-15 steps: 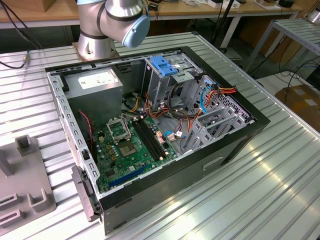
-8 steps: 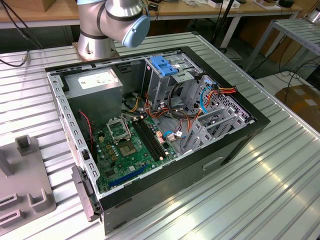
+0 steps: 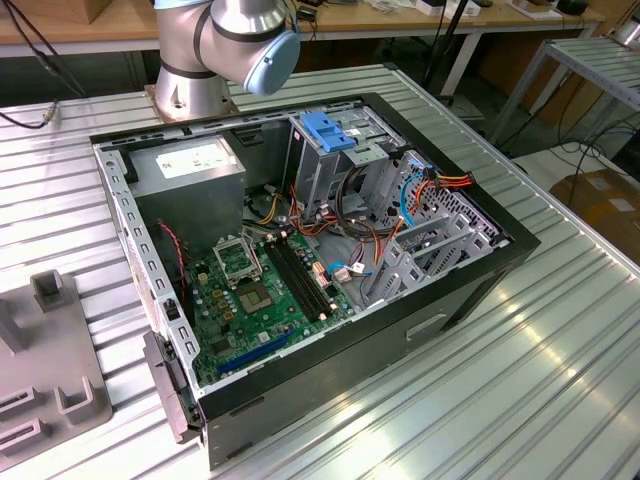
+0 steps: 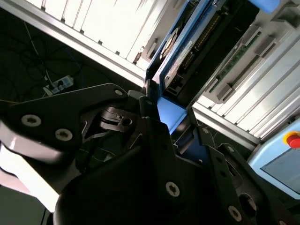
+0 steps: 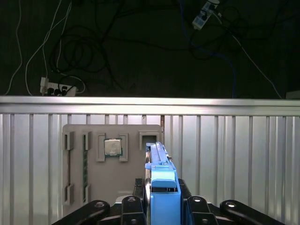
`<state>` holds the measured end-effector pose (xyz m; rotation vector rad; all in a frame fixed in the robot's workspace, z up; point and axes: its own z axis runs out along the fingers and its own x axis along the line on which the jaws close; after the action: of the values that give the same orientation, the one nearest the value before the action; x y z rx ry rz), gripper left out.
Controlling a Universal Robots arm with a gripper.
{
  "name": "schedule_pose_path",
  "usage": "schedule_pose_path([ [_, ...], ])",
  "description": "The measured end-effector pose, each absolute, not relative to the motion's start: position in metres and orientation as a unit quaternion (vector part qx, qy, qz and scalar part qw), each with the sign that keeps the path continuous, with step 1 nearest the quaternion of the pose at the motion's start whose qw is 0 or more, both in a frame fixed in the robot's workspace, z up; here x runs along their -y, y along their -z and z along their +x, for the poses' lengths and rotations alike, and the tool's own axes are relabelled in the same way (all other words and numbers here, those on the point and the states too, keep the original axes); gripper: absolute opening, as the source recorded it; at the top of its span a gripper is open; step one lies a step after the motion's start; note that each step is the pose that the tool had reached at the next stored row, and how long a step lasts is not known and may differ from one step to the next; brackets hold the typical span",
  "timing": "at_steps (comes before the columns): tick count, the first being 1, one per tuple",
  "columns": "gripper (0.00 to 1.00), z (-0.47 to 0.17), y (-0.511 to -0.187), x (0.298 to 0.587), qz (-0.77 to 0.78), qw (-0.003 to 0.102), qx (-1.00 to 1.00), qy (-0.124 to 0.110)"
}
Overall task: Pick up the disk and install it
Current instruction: 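Pick up the disk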
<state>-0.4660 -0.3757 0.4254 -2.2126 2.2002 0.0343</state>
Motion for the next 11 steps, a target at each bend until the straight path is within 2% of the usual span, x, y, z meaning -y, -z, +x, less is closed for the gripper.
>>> schedule_pose_path([
  [11, 0.37, -0.466, -0.465, 0.376, -0.709, 0.011, -0.705, -0.011],
])
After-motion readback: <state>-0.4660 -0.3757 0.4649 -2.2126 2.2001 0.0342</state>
